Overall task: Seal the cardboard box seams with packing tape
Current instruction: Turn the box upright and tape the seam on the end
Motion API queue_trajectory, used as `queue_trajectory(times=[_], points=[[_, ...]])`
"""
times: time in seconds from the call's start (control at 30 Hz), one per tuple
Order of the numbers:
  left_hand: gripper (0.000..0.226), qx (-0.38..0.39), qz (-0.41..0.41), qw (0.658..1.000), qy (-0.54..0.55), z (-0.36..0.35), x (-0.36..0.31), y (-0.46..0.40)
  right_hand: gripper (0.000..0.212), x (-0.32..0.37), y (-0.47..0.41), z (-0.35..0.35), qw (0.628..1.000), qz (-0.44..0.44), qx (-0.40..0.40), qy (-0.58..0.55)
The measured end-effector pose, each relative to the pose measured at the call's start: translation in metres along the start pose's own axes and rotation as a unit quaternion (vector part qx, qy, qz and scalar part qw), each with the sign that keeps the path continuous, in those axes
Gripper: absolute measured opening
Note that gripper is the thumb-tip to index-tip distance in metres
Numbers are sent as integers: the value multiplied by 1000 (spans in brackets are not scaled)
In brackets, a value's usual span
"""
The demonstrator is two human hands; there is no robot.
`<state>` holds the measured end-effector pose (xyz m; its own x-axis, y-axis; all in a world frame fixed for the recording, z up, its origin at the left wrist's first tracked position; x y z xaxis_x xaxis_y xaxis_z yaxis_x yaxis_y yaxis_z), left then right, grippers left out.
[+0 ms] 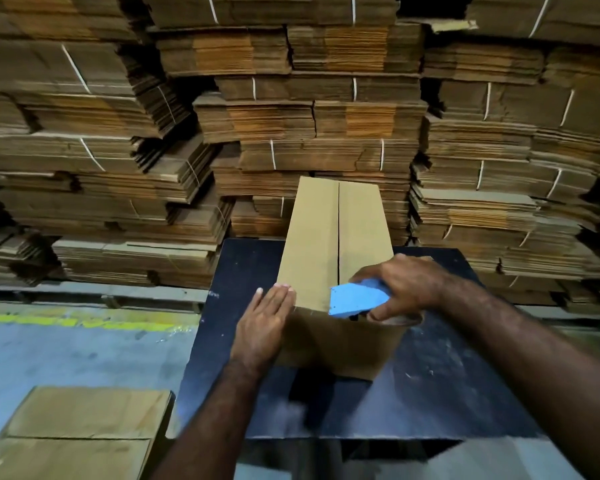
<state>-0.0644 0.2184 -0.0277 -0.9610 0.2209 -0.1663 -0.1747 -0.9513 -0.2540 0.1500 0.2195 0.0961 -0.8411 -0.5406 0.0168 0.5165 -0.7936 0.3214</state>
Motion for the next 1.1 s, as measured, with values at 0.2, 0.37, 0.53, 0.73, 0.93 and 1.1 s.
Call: queue_trajectory(times=[0.2,0.37,0.53,0.73,0.93,1.1], points=[[70,-26,17,1000,5,1,-5,3,80,-4,-21,-9,1000,-2,21,6],[67,-41,-61,997,12,-1,-48,13,82,-7,-23,-10,999,8,49,-2],[63,-43,-54,997,38,-7,-45,9,85,-15,-17,-10,998,33,45,-16],[70,-45,-52,997,31,-9,-45,3,88,-63,19,-19,997,-1,73,-34],[65,-57,-47,997,28,-5,-63,2,82,-52,12,-20,998,31,46,-16],[57,-44,-85,993,63,-18,-106,-3,97,-53,10,-30,999,25,13,43]])
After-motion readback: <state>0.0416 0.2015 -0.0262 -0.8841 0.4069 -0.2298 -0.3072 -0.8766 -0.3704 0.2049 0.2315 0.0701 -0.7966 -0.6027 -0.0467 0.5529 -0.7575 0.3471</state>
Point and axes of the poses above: each hand's wrist, its own y-axis away from the middle knuckle, its own z-axis out of the back of the hand, x = y × z, the point moved 6 cm from there along -y, towards the middle knuckle, and after that the axes turned 15 degrees about z, right-handed, at the moved point
